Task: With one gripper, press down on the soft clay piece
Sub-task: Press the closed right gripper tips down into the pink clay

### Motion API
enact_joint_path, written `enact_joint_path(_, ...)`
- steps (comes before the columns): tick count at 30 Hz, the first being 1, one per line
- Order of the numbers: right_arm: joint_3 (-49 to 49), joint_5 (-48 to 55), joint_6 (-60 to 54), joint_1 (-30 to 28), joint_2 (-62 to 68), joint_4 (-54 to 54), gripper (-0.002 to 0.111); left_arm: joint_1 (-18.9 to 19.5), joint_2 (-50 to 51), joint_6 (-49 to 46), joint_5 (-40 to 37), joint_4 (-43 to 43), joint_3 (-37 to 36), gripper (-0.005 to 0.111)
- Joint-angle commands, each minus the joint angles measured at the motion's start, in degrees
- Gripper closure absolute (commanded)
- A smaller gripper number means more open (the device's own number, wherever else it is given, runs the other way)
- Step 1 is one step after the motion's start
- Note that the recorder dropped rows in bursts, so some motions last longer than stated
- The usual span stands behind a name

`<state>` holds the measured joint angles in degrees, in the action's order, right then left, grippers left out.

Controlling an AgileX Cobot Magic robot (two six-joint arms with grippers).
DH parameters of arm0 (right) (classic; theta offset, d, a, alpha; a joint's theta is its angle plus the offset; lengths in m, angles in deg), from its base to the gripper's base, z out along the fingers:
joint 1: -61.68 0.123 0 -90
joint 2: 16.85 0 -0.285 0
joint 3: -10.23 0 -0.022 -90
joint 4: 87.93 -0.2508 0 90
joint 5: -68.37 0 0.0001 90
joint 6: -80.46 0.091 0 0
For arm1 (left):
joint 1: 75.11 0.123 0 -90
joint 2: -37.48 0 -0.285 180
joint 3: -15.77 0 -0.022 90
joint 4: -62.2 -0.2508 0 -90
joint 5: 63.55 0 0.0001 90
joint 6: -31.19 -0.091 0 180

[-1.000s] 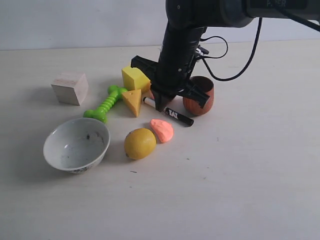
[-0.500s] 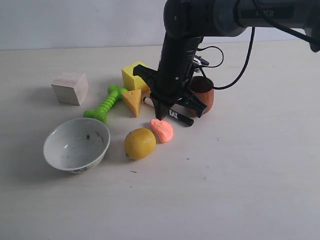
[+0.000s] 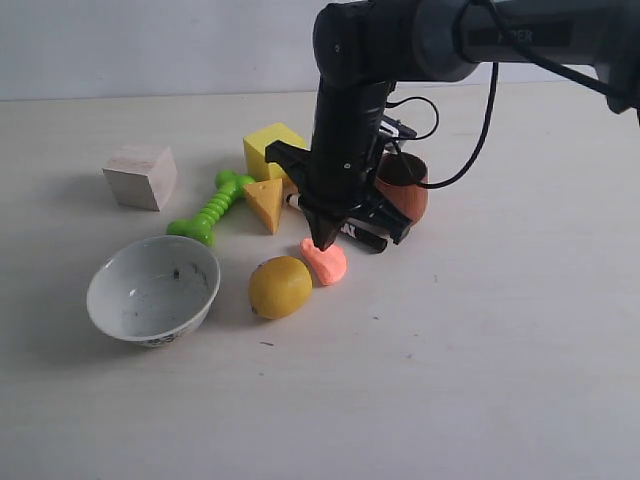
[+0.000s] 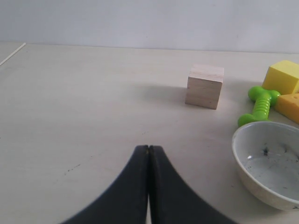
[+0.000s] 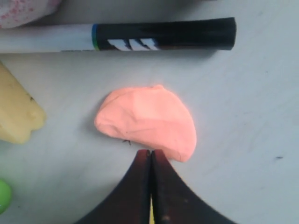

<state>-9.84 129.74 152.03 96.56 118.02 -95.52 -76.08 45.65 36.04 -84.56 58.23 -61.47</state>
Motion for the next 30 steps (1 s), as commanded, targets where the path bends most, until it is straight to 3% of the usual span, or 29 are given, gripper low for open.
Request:
enact_joint_path(1,-0.3,-0.3,0.7,0.4,0.8,0.5,0.108,-0.3,-0.4,-0.2,0.5,0.1,0.0,0.107)
enact_joint_path(30,-0.3,-2.9,-1.1,0.4,5.0,0.5,0.108,-0.3,-0.4,-0.2,0.5,0.1,0.0,0.107)
